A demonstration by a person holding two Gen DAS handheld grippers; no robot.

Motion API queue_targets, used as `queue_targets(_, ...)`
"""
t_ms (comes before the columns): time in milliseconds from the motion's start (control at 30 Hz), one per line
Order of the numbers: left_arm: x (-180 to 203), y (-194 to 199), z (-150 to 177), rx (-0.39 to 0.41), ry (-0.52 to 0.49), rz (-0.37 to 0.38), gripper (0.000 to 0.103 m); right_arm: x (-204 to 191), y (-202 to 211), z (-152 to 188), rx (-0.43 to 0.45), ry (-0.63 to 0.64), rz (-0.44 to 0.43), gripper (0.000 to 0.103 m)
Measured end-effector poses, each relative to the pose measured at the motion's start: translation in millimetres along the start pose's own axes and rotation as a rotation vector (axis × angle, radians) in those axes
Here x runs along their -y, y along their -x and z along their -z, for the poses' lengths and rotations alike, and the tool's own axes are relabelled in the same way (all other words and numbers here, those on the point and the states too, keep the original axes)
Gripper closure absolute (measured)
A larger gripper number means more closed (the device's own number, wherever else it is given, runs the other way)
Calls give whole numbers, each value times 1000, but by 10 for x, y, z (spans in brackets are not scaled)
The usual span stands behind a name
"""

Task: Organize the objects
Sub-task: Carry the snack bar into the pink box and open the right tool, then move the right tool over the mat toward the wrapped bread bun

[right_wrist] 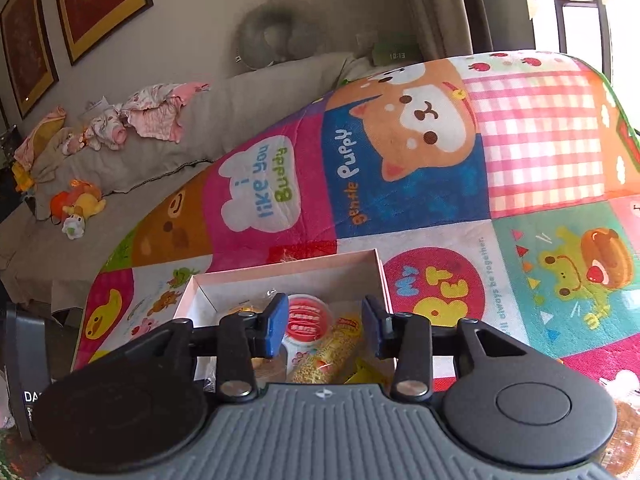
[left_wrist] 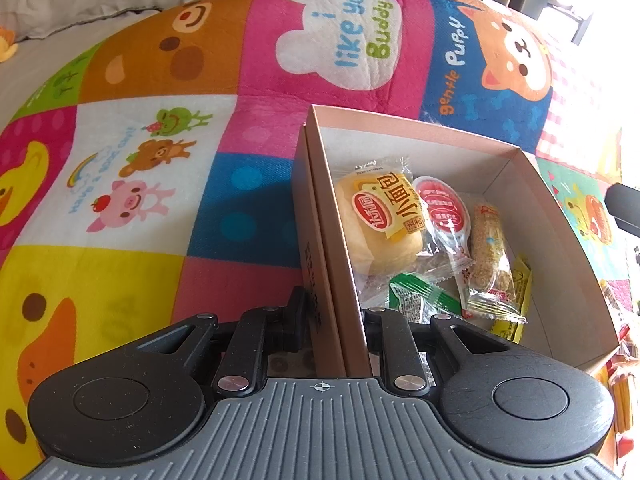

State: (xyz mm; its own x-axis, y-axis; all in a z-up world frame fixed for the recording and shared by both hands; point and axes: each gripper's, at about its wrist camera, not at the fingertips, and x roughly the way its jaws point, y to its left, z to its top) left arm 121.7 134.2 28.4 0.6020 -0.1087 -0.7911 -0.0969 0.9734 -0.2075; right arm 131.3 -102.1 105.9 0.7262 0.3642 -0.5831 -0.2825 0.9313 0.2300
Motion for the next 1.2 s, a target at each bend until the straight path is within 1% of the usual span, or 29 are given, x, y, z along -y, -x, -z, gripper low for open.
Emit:
queue_targets(33, 0, 0, 0, 0, 0, 0, 82, 30, 38, 26, 8, 4, 10, 58)
queue_targets(100, -1, 0, 0, 0, 0, 0, 82, 118, 144, 110, 34, 28, 61, 51)
queue_targets(200, 0, 1, 0, 1, 0, 0, 82, 305, 298, 265, 49, 47, 139, 48)
queue_targets(333, 0, 0, 0, -1, -2, 0, 82, 671, 568, 514, 42, 46, 215, 47)
queue_targets(367, 0, 0, 1, -1, -3, 0, 82, 784, 655, 585, 42, 54, 244, 45)
queue_targets(433, -1, 2, 2, -2, -4, 2, 82, 957, 768, 667, 31, 55, 293, 44)
queue_targets(533, 2, 2, 1, -3, -1, -1, 82, 1294, 967, 806, -2, 22, 353, 43)
queue_targets(567, 7, 2, 1, -2, -1, -3, 82, 1385, 1024, 856, -11, 15, 373, 40)
queue_targets(600, 8, 1, 1, -2, -1, -4, 82, 1451, 1059, 901, -21, 18, 391, 36)
queue_targets(667, 8, 1, 2, -3, -1, -3, 82, 1559, 1079, 994, -59, 38, 434, 35)
queue_targets(700, 9, 1, 3, -3, -1, -3, 82, 1592, 1072, 1028, -78, 40, 442, 35)
queue_targets(800, 11, 1, 1, -2, -1, -3, 82, 1632, 1062, 1144, -134, 31, 399, 35)
queue_targets(900, 9, 1, 1, -2, 0, -3, 82, 1574, 1049, 1240, -149, 35, 373, 35)
queue_targets(967, 9, 0, 3, -2, 2, -3, 82, 1548, 1047, 1254, -158, 10, 340, 35)
queue_targets(1067, 7, 0, 6, -1, 2, -1, 82, 1505, 1032, 1256, -170, -44, 267, 35)
queue_targets(1100, 2, 0, 5, -1, 2, 1, 82, 1478, 1016, 1262, -184, -57, 230, 35)
queue_targets(1167, -4, 0, 4, 0, 2, 1, 82, 1383, 966, 1280, -202, -63, 178, 35)
queue_targets(1200, -4, 0, 5, 0, 3, 2, 82, 1345, 950, 1292, -208, -57, 166, 33)
